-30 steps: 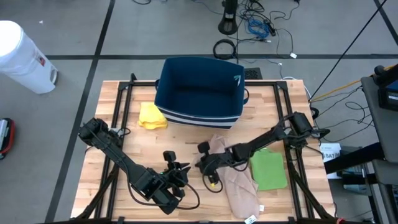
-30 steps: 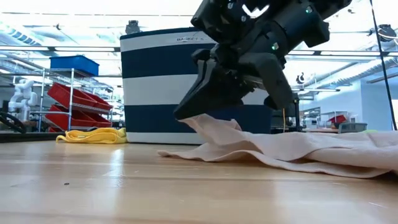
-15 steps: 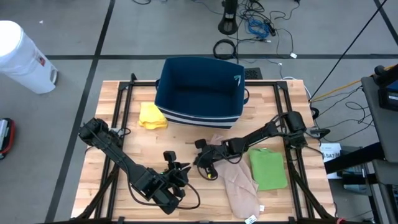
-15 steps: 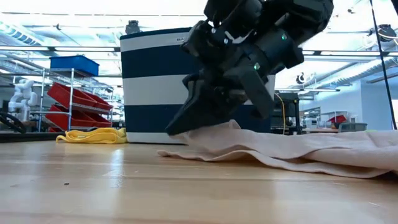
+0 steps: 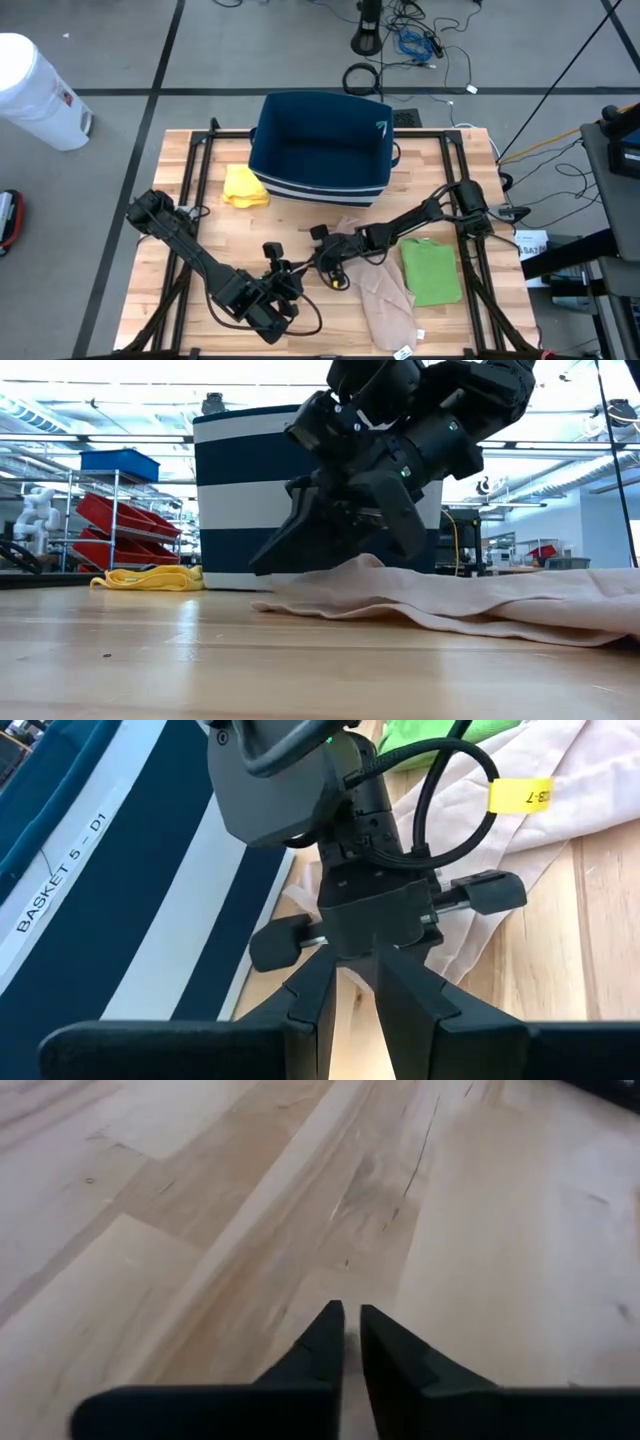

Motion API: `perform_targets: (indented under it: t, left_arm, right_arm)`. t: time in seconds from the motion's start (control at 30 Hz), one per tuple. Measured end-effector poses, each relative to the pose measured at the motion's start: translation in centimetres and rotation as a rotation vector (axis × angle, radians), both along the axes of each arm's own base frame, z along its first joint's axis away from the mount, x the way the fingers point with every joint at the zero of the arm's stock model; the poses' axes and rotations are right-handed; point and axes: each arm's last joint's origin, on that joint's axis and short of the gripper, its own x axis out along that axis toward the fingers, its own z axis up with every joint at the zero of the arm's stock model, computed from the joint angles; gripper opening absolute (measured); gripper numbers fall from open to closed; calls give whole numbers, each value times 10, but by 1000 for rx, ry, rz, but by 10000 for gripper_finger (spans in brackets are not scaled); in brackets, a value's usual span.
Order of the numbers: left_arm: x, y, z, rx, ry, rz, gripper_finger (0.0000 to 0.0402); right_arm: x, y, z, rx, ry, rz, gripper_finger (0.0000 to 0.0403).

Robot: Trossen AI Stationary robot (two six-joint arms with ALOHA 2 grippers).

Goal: Fold towel
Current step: Fold the light pink towel

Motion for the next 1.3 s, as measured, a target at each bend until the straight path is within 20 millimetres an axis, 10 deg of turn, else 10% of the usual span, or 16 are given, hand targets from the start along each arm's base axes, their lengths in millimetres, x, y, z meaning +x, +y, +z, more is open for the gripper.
perform_targets:
  t: [0.4, 1.3]
  left_arm:
    - [-1, -1, 0, -6, 3, -7, 76]
    - [0, 6, -22, -5, 17, 18, 76]
  right_arm:
    - [0, -7, 2, -49, -3, -124, 167]
    - [-9, 22, -14, 31, 92, -134, 144]
